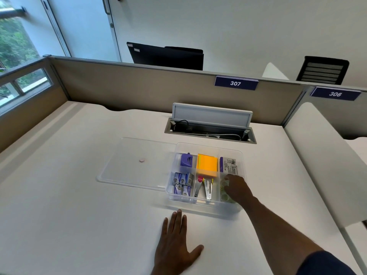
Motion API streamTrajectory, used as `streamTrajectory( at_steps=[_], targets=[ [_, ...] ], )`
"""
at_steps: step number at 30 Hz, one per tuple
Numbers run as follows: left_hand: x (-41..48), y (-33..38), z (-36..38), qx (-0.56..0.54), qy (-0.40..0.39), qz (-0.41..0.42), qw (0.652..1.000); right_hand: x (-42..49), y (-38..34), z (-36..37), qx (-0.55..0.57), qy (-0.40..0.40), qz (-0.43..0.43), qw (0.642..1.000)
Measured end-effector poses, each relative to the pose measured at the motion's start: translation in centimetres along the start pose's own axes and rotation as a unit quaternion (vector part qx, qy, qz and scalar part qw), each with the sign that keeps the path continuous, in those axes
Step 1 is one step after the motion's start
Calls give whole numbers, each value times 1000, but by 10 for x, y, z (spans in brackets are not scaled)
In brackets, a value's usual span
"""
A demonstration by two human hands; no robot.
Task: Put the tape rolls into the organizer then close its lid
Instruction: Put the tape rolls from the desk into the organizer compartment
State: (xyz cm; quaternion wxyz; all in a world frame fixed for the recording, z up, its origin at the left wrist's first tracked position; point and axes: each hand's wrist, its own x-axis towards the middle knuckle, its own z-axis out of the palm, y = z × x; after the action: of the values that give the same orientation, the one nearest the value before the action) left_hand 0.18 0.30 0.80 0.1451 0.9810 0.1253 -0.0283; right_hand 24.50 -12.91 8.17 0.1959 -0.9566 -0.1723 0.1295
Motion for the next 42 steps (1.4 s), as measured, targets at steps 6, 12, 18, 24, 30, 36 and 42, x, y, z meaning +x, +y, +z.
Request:
streamTrajectory(
  at_steps=[6,12,18,24,30,36,42],
  targets=[
    [0,-1,0,1,-17,-2,1000,-1,4,-3,6,14,12,1000],
    [1,-1,3,-3,-8,1,1000,-5,3,-10,-18,31,38,999],
    [1,-1,3,-1,-18,-2,1000,-7,0,-8,-39,12,47,998],
    [0,-1,1,6,-8,1,1000,-9,-3,-5,-45,-19,63,997],
    [0,-1,2,4,-12,8,1000,-10,-4,-1,-58,-32,72,995],
    [0,-1,2,0,-21,2,1000,-8,-4,-2,-28,-40,93,994],
    [1,0,3,6,-28,-4,1000,-8,-2,-2,-27,-68,88,993]
  ],
)
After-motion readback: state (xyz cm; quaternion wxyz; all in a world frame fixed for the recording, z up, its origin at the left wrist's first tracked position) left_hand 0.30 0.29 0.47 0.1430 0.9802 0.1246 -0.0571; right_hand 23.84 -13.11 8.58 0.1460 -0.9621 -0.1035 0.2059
